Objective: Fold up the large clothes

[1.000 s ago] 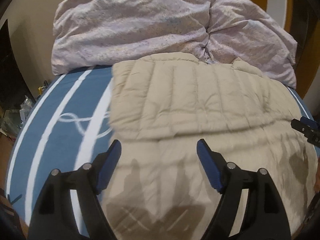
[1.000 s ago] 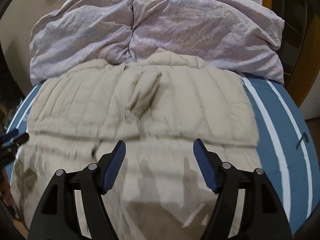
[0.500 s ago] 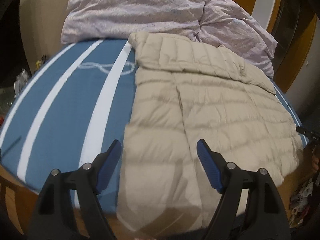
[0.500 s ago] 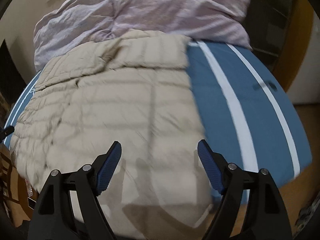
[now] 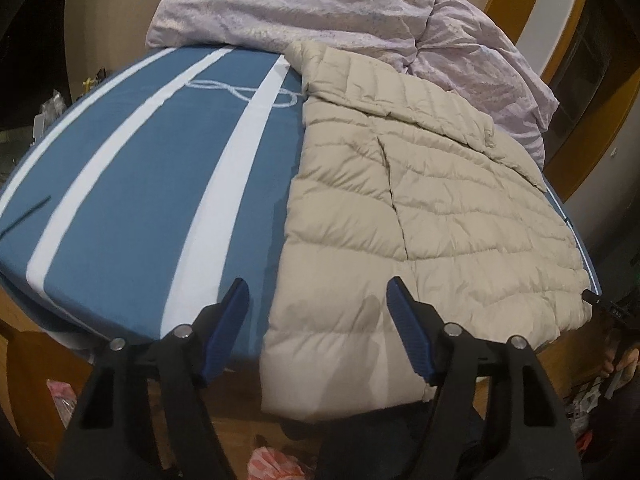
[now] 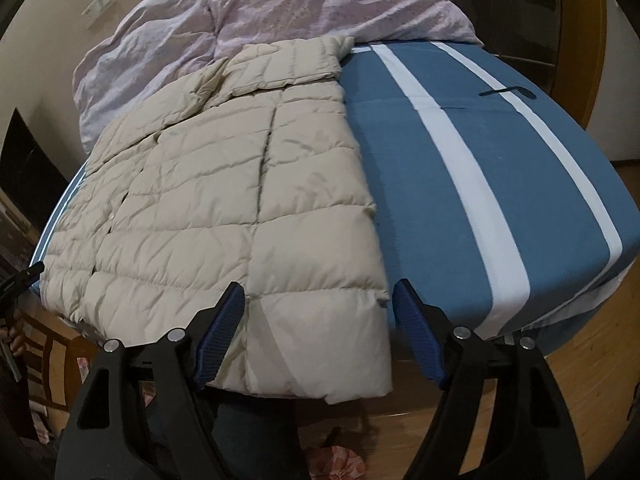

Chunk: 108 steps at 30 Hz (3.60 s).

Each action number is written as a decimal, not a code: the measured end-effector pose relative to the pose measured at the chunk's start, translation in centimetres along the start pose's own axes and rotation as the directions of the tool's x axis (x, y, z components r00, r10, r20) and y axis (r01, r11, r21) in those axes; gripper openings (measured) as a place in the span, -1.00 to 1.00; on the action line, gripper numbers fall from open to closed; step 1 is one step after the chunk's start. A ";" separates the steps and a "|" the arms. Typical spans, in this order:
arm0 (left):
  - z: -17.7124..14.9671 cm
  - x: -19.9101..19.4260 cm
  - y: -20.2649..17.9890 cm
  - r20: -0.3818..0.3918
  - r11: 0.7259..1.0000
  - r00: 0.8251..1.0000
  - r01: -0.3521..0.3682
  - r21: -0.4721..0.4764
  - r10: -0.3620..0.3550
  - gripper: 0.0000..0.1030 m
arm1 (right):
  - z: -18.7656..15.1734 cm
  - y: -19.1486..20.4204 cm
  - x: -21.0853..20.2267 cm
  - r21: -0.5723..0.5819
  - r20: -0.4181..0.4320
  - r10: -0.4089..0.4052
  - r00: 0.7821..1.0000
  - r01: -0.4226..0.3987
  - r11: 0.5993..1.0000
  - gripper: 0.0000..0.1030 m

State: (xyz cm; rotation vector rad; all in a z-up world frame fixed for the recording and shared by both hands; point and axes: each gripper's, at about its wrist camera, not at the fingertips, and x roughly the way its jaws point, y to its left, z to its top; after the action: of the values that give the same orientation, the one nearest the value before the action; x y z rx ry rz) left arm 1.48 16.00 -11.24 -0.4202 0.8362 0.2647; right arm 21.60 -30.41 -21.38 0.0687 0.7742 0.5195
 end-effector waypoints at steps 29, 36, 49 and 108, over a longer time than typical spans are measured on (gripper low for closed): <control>-2.6 -0.8 -1.1 0.011 0.999 0.999 0.036 0.005 -0.037 -0.65 | -1.7 2.9 -0.3 -0.085 0.047 0.054 0.997 -0.050 0.995 -0.66; -2.0 -1.5 -1.3 0.025 0.999 0.998 0.054 -0.001 -0.054 -0.94 | -0.6 2.8 -1.4 -0.071 0.077 0.061 0.995 -0.055 0.996 -0.81; 4.6 -3.9 -3.7 0.161 0.998 0.987 -0.011 0.061 0.001 -0.95 | 6.5 2.9 -2.9 -0.026 0.208 0.025 0.978 -0.020 0.999 -0.83; 31.9 13.4 -4.2 0.168 0.983 0.974 -0.134 -0.121 0.154 0.11 | 31.3 0.7 11.9 0.257 0.256 -0.031 0.966 -0.037 0.966 0.32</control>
State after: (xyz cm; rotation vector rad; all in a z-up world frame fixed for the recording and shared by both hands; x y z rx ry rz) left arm 32.83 27.74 -1.37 -0.4318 0.6799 0.4779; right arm 49.81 -20.18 -6.43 0.3749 0.5821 0.3994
